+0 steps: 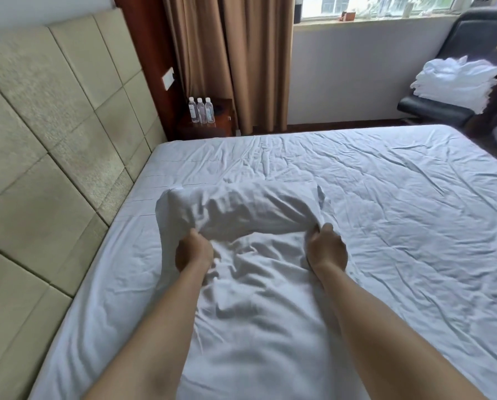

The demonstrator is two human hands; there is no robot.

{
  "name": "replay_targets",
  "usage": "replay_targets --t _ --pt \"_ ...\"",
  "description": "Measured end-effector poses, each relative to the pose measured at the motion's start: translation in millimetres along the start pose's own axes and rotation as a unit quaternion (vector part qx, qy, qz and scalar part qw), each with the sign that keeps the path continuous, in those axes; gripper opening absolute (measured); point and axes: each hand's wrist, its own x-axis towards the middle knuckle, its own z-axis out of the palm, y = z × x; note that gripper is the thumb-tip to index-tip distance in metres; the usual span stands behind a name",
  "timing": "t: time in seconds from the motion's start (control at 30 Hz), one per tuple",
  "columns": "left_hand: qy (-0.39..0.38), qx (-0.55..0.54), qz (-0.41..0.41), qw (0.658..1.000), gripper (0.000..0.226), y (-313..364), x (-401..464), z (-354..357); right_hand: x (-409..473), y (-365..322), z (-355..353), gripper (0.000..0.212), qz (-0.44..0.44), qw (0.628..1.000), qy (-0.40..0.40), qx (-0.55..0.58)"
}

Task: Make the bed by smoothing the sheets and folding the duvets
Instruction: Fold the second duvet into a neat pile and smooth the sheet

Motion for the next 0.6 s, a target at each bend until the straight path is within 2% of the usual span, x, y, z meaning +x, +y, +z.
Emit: replay_targets --t 0.13,0.27,0.33,0.4,0.43,0.5,0.6 --pt "0.061 -0.047 0.048 0.996 0.03 24.5 -3.0 -30.1 -3.8 -22.9 -26.7 0.031 -0.032 0.997 0.067 0.019" --pt "0.021 0.001 0.113 0.993 0.026 42.8 -1.9 -34.9 7.7 -19.4 -37.9 0.03 -0.023 0.993 0.114 -0.008" --pt "-0.05 0.078 0.119 0.989 0.035 45.9 -6.4 -29.8 13.7 -13.5 -32.2 0.036 -0.015 0.997 0.058 -0.049" --pt "-0.147 0.16 0.137 0.966 0.053 35.7 -24.0 -10.8 7.0 -6.3 -17.6 0.05 -0.02 0.996 -0.05 -0.073" --pt "-0.172 0.182 0.146 0.957 0.055 24.5 -36.2 1.1 0.0 -0.5 -7.3 0.057 -0.028 0.992 -0.096 -0.082" --pt "-0.178 0.183 0.144 0.956 0.056 -1.0 -57.6 17.4 -17.2 13.2 11.4 0.064 -0.051 0.985 -0.136 -0.094" --pt "-0.173 0.191 0.13 0.957 0.059 -25.5 -69.5 22.2 -36.8 27.6 20.1 0.066 -0.07 0.984 -0.132 -0.1"
